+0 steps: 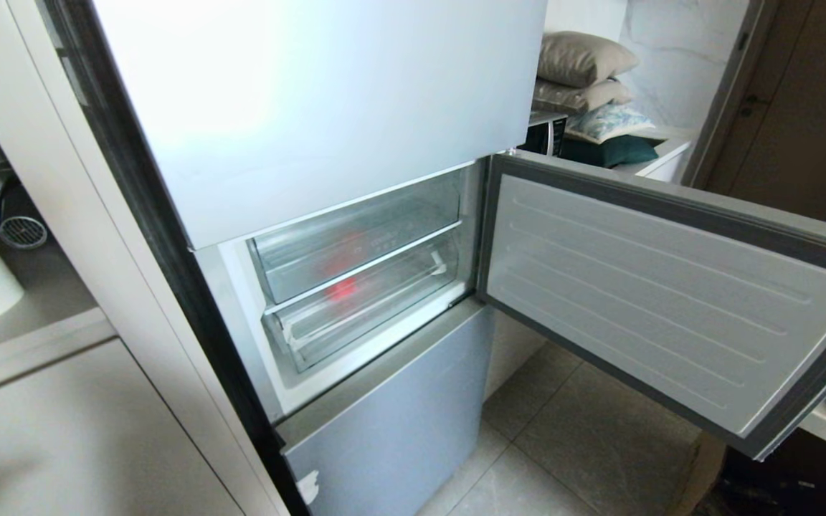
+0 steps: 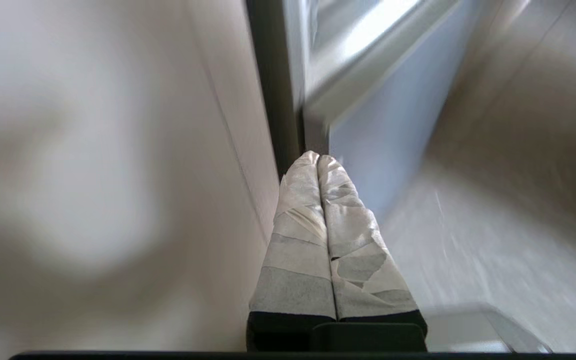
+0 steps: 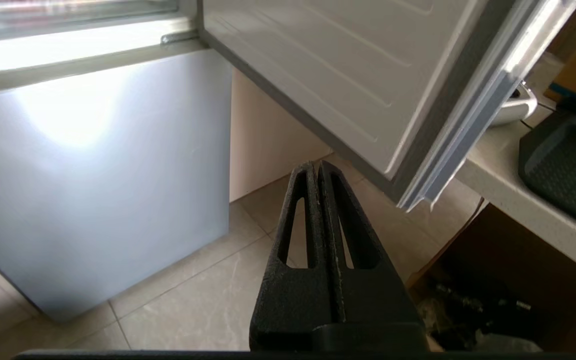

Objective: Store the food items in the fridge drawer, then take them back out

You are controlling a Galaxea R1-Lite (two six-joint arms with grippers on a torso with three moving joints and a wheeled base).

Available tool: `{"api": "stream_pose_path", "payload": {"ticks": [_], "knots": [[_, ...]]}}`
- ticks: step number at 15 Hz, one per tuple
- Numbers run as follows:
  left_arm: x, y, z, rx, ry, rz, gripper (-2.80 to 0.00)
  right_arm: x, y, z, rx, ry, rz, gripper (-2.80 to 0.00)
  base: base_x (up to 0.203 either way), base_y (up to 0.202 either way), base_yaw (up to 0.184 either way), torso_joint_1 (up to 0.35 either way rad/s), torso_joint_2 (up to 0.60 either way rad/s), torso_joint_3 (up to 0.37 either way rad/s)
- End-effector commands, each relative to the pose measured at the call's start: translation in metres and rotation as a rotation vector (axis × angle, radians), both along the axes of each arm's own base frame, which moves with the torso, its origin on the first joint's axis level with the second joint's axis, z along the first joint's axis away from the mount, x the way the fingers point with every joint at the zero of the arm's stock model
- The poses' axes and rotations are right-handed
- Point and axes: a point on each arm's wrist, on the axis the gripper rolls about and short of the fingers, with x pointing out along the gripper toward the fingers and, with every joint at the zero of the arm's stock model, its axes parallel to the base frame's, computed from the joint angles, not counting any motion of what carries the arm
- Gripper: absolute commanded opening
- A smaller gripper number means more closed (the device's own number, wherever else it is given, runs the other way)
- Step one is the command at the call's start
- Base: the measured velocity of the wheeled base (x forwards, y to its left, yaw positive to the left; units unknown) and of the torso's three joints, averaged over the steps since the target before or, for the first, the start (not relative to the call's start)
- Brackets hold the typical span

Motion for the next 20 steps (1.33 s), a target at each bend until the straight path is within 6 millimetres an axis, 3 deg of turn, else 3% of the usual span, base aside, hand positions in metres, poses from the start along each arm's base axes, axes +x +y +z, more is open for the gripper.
{"api": "stream_pose_path", "payload": {"ticks": [1, 4, 6, 8, 12, 16, 20], "knots": [[-0.011, 0.000, -0.004, 0.011, -0.140, -0.020, -2.80, 0.001, 0.000, 0.000, 0.014, -0.006, -0.003, -2.80, 0.000, 0.000, 0.000, 0.000, 0.00, 0.000], [-0.012, 0.001, -0.004, -0.074, -0.159, 0.013, -2.80, 0.000, 0.000, 0.003, 0.014, -0.021, -0.004, -2.80, 0.000, 0.000, 0.000, 0.000, 0.00, 0.000], [-0.012, 0.001, -0.004, -0.100, -0.165, 0.018, -2.80, -0.003, 0.000, 0.026, 0.060, -0.048, -0.009, -2.80, 0.000, 0.000, 0.000, 0.000, 0.00, 0.000], [-0.012, 0.001, -0.004, -0.102, -0.164, 0.019, -2.80, 0.008, 0.000, 0.056, 0.149, 0.034, -0.027, -2.80, 0.000, 0.000, 0.000, 0.000, 0.00, 0.000], [-0.012, 0.001, -0.004, -0.102, -0.166, 0.019, -2.80, 0.072, 0.000, 0.095, 0.291, 0.282, -0.054, -2.80, 0.000, 0.000, 0.000, 0.000, 0.00, 0.000], [-0.012, 0.001, -0.004, -0.104, -0.164, 0.019, -2.80, 0.140, 0.002, 0.104, 0.346, 0.345, -0.061, -2.80, 0.000, 0.000, 0.000, 0.000, 0.00, 0.000], [-0.012, 0.001, -0.004, -0.104, -0.166, 0.019, -2.80, 0.187, 0.001, 0.106, 0.361, 0.319, -0.065, -2.80, 0.000, 0.000, 0.000, 0.000, 0.00, 0.000]]}}
